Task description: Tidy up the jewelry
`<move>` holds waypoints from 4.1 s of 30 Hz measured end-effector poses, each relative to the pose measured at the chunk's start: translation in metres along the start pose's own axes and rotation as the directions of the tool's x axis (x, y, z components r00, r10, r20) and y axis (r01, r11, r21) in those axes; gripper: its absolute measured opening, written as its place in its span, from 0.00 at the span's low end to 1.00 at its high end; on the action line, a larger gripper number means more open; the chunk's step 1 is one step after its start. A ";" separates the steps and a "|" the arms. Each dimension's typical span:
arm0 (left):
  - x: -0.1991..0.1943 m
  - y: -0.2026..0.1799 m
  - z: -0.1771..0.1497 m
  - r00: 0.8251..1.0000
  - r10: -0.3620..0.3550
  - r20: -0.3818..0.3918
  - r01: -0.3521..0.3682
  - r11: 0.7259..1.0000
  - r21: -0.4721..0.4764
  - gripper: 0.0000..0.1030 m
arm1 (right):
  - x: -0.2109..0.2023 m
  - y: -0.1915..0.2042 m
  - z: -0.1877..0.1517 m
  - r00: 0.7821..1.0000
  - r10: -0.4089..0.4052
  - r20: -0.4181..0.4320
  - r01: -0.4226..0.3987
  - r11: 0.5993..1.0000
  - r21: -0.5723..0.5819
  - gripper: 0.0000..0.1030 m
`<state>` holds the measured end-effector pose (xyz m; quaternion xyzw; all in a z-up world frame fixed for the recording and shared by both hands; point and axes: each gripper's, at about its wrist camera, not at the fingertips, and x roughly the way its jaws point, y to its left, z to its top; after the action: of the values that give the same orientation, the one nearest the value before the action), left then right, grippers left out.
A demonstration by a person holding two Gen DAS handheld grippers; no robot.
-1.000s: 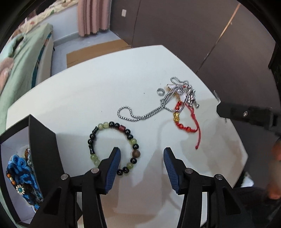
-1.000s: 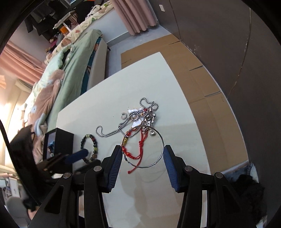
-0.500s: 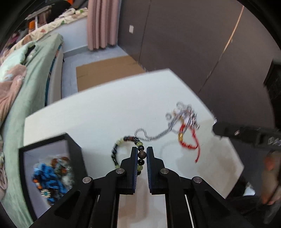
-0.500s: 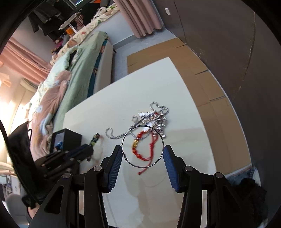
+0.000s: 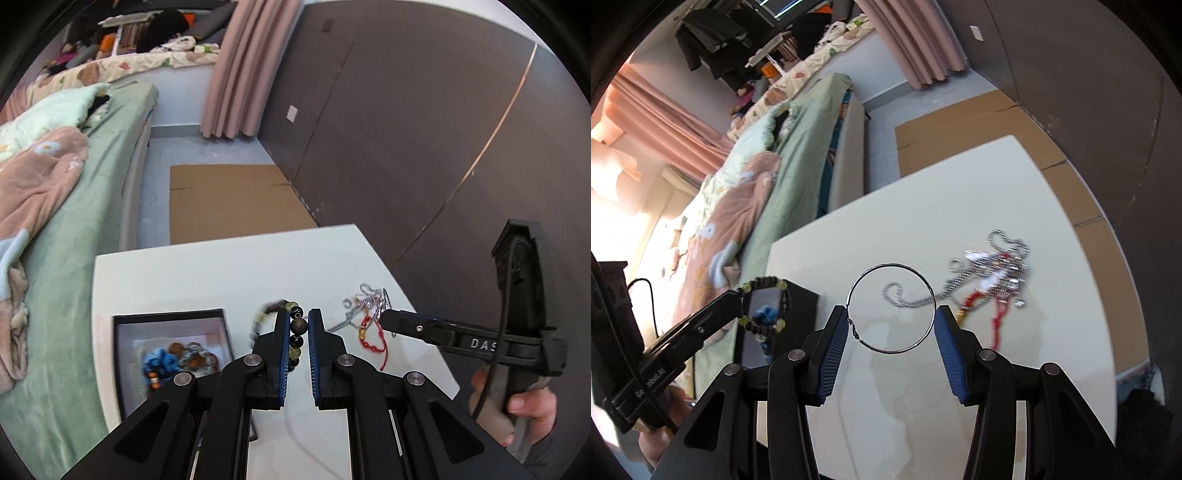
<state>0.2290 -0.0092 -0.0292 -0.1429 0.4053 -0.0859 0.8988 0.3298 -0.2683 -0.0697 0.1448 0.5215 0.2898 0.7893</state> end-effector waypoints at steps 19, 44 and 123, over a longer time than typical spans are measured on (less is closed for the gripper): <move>-0.032 0.062 -0.002 0.999 0.000 0.049 0.009 0.986 -0.169 0.39 | 0.029 0.065 -0.005 0.994 0.110 0.024 -0.109 0.993 -0.048 0.48; -0.046 0.083 0.001 0.986 0.094 0.141 -0.066 0.979 -0.192 0.85 | 0.042 0.084 -0.017 0.966 0.257 -0.023 -0.258 0.966 -0.023 0.70; -0.039 0.080 0.000 0.977 0.150 0.153 -0.119 0.973 -0.198 0.85 | 0.013 0.044 -0.004 0.994 0.099 0.054 -0.099 0.995 0.007 0.84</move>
<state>0.2065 0.0769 -0.0273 -0.2056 0.3435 0.0262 0.9160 0.3164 -0.2258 -0.0579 0.1821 0.4938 0.3220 0.7870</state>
